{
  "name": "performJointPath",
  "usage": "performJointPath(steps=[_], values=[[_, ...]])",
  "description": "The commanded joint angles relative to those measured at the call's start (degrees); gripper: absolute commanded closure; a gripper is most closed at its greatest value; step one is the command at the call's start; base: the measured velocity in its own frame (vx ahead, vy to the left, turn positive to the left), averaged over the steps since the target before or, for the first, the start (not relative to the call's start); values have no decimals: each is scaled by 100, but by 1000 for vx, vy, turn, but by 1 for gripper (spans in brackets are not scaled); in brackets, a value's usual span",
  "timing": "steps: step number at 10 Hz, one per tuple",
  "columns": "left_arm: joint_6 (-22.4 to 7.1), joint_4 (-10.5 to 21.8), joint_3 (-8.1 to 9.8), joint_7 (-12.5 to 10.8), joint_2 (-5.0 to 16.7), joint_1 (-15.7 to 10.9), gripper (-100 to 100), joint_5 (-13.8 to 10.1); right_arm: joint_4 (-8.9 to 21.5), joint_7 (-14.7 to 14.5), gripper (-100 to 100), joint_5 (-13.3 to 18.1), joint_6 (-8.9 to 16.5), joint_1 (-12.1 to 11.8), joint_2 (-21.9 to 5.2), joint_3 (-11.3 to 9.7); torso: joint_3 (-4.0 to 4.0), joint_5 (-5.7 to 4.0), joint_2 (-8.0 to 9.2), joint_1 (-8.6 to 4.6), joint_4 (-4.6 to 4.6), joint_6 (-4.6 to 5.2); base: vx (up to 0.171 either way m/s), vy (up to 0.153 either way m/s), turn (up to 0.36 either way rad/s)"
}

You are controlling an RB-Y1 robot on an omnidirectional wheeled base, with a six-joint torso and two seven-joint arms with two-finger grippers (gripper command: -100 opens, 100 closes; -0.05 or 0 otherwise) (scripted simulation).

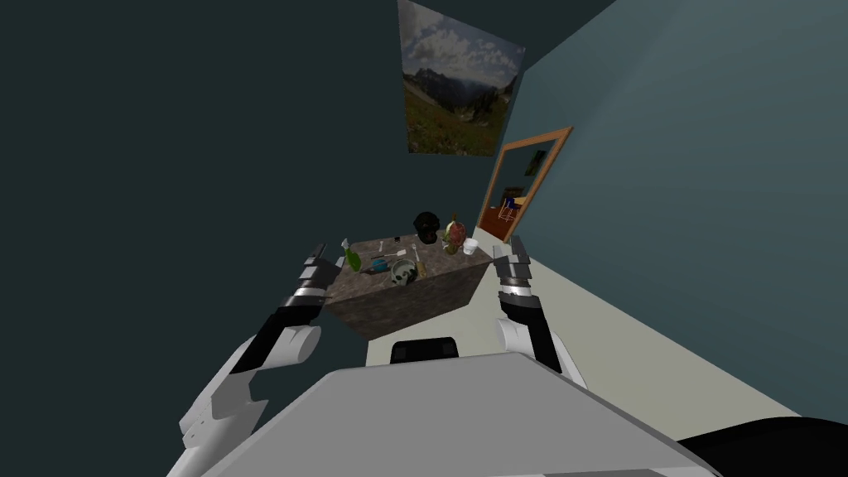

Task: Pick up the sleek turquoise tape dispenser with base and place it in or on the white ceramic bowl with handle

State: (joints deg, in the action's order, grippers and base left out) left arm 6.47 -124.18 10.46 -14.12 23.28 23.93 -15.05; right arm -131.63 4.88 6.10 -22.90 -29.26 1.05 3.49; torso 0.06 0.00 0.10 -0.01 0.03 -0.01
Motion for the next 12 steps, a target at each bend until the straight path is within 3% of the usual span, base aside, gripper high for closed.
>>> performJointPath(steps=[1,4,7,12], values=[[-286,56,77,-211,200,-45,-100,-115,0,0,0,0,0,0,0,0,0,0,0,0,0,0,-27,-18,-88],[-617,146,129,-391,372,-108,-100,-215,0,0,0,0,0,0,0,0,-1,0,-1,-1,-1,2,-27,-17,-60],[-1120,339,219,-746,709,-252,-100,-425,0,0,0,0,0,0,0,0,-2,0,-3,-1,-1,-1,-21,-21,-72],[-1907,547,285,-1088,1032,-420,-100,-644,0,0,0,0,0,0,0,0,-5,-1,-9,-3,-2,1,-11,-22,-52]])
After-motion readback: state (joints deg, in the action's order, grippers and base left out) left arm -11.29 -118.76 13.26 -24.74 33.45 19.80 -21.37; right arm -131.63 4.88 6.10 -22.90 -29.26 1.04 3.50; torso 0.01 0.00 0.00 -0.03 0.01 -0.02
